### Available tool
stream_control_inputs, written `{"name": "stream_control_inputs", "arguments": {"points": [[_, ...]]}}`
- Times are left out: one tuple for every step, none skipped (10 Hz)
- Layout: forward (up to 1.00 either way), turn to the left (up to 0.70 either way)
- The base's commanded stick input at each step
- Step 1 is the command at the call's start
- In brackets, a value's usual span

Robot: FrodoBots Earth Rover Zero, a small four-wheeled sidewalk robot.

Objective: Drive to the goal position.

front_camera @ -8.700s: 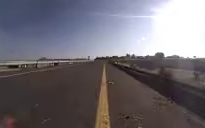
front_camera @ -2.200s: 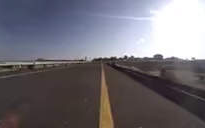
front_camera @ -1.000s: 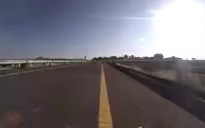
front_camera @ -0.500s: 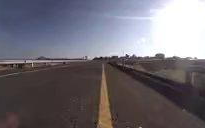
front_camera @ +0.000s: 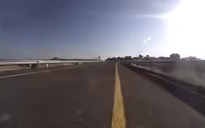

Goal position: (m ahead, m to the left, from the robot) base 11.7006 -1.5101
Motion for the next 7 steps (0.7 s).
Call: {"name": "stream_control_inputs", "arguments": {"points": [[0.7, 0.0], [0.7, 0.0], [0.7, 0.0], [0.7, 0.0], [0.7, -0.04], [0.7, -0.2], [0.7, 0.0]]}}
